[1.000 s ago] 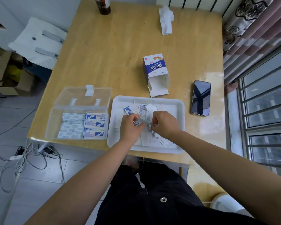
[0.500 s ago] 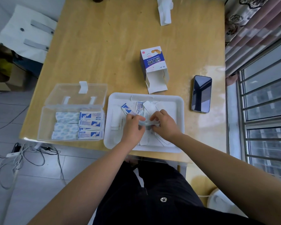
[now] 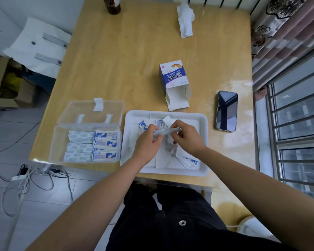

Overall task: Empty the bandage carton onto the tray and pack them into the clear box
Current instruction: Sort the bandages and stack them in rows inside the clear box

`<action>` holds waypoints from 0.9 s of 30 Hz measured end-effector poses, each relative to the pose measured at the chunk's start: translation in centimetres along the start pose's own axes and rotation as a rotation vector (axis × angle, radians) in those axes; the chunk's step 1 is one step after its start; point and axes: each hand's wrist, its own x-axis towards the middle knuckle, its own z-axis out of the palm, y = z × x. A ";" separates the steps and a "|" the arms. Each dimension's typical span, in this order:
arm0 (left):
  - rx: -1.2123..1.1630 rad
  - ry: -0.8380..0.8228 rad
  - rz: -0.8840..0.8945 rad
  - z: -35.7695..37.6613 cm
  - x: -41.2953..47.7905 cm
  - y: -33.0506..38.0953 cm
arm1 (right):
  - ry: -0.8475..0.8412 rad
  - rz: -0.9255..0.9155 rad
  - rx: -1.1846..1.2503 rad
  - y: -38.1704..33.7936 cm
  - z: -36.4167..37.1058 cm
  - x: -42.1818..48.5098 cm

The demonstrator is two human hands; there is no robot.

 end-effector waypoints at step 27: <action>-0.634 0.184 -0.172 -5.2 -1.5 0.8 | 0.085 0.227 0.581 -7.4 5.1 2.1</action>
